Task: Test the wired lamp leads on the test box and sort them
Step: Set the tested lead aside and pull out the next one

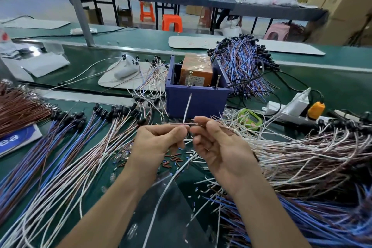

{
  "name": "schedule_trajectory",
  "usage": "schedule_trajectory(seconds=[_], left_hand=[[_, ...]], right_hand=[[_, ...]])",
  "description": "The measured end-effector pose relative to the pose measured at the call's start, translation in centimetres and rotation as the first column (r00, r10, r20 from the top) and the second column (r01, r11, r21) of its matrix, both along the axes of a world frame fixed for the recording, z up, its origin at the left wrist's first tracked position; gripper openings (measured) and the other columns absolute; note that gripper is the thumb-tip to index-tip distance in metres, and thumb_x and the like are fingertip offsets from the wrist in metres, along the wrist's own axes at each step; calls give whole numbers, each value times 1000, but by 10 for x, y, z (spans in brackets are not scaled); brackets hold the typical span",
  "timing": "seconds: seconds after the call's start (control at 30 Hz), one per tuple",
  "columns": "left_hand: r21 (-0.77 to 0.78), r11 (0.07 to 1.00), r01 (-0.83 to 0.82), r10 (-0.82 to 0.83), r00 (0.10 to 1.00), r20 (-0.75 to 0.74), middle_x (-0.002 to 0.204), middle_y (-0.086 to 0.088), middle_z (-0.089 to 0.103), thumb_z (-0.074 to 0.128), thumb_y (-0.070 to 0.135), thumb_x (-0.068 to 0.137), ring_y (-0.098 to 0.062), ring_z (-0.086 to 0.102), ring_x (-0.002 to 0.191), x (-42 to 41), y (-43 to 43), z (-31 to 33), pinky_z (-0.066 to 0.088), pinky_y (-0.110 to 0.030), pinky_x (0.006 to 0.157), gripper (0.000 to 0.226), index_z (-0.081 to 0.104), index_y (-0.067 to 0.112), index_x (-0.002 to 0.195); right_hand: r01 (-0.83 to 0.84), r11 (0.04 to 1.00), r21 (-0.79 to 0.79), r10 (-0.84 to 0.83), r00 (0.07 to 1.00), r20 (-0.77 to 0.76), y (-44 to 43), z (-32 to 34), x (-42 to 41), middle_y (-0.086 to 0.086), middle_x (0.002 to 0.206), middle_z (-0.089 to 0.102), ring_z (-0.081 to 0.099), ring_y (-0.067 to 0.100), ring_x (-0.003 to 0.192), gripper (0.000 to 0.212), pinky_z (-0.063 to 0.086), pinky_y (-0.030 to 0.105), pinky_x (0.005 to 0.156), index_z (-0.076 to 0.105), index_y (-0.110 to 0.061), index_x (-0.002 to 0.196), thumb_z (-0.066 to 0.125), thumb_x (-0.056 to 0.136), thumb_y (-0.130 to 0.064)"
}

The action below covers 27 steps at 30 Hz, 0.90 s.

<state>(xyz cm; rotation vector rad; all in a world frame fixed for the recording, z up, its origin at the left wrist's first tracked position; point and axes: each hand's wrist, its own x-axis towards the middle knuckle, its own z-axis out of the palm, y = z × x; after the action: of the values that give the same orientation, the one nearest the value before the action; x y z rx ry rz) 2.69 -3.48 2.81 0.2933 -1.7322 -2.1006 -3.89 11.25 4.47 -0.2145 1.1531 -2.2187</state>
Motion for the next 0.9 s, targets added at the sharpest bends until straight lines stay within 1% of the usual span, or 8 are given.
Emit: schedule_trajectory(seconds=[0.3,0.43,0.5,0.57,0.63,0.73,0.8,0.9], left_hand=[[92,991,-95,98,994,-37,57,-4,64,85,38,63,-10,56,53,-5,-3,-4,45,-17,51,28,84,15,80],[130,983,-128,124,992,33,50,0,55,83,20,73,-9,47,46,-8,-5,-5,40,-17,47,8,81,13,73],[135,978,-161,151,985,83,48,1,51,80,11,79,-10,42,44,-9,-7,-6,36,-18,44,10,80,13,69],[134,977,-165,150,982,116,48,2,51,81,15,74,-10,39,44,-9,-7,-7,33,-18,45,7,80,13,67],[131,981,-144,128,985,118,48,3,50,81,14,76,-8,38,44,-9,-5,-8,33,-18,46,9,79,11,68],[142,980,-136,120,986,116,47,5,50,77,8,83,-7,40,43,-9,-4,-11,36,-18,48,12,77,9,71],[138,982,-132,115,986,120,48,4,51,79,11,82,-8,40,44,-10,-3,-10,36,-19,48,14,78,11,67],[96,969,-227,213,968,136,49,3,54,83,19,77,-8,41,43,-11,-2,-11,36,-17,45,14,79,16,64]], right_hand=[[86,951,296,-22,977,-212,-11,-8,9,9,68,69,52,12,51,26,42,20,48,82,-9,84,62,100,-17],[-108,839,533,299,910,-287,-2,-4,7,7,58,65,45,11,43,37,36,19,41,77,-12,67,63,99,-23],[-322,819,475,498,810,-310,7,3,7,6,60,65,48,11,46,27,38,18,42,76,-13,71,64,95,-19],[-357,908,220,412,856,-312,8,9,7,7,69,69,58,12,52,15,45,19,47,77,-11,82,65,92,-12],[-49,987,155,106,918,-383,3,6,5,7,80,75,68,15,64,12,53,23,58,79,-14,88,69,87,-8],[536,706,463,106,567,-817,-6,-8,8,-10,95,76,69,4,90,18,56,25,84,79,-25,103,76,86,-19],[580,615,535,280,473,-835,-9,-14,12,-15,90,74,67,3,87,12,55,29,81,79,-28,101,72,91,-27],[612,629,479,165,498,-852,-7,-14,5,-16,71,70,63,3,69,9,49,23,64,77,-27,88,70,93,-27]])
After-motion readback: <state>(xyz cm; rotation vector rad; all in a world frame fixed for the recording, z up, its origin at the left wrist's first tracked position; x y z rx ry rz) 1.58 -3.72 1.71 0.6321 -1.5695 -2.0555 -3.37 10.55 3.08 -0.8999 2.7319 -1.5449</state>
